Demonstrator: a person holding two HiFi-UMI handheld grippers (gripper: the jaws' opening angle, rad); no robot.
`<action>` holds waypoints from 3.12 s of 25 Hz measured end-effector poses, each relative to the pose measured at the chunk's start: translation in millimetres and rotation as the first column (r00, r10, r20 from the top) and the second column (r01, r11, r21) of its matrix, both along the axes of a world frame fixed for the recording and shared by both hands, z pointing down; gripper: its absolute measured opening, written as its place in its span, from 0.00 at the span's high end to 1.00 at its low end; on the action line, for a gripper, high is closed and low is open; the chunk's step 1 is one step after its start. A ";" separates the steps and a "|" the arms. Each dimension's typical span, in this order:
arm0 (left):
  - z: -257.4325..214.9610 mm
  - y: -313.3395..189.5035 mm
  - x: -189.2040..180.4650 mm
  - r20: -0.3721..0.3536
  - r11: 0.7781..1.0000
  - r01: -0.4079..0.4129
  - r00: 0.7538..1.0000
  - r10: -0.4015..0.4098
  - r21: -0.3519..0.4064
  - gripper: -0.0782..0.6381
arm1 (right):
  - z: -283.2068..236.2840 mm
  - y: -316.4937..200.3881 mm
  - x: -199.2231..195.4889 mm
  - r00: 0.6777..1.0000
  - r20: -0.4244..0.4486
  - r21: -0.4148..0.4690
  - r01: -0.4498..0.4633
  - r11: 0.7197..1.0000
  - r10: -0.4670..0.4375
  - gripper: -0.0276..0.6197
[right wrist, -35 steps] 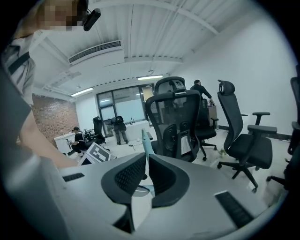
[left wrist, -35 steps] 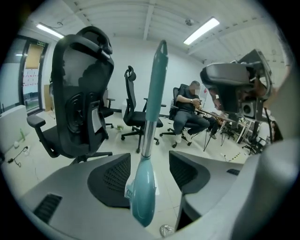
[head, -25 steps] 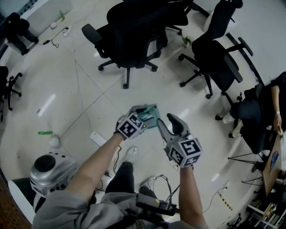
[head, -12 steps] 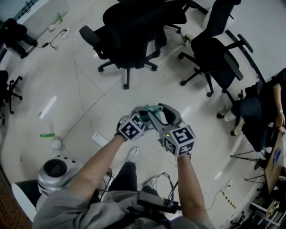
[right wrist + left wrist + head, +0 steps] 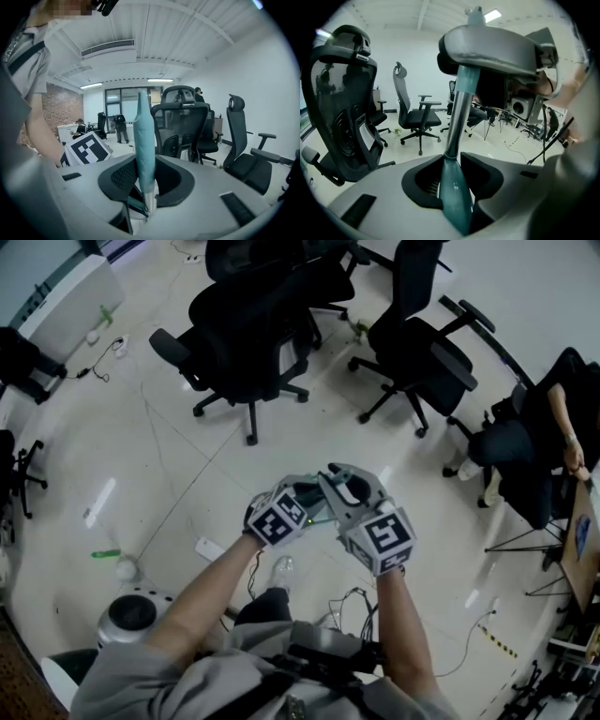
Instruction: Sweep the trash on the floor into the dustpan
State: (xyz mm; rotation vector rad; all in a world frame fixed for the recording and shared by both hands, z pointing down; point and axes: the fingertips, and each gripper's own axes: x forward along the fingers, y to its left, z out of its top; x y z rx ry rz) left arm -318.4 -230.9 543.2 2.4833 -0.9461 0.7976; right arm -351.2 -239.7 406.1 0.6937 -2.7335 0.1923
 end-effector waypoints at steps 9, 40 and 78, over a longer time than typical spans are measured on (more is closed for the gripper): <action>-36.2 11.9 46.3 0.041 0.989 -0.134 0.990 0.132 0.055 0.72 | -38.7 -25.1 82.9 0.977 0.072 -0.002 -0.202 0.979 0.202 0.83; -86.4 30.1 118.3 0.045 0.966 -0.226 0.974 0.222 0.127 0.72 | -69.9 61.9 208.3 0.908 0.044 0.144 -0.418 0.897 0.416 0.83; 30.7 98.2 330.7 0.236 0.702 -0.711 0.676 0.699 -0.044 0.72 | 23.2 236.9 561.2 0.358 -0.065 0.063 -0.930 0.362 0.931 0.83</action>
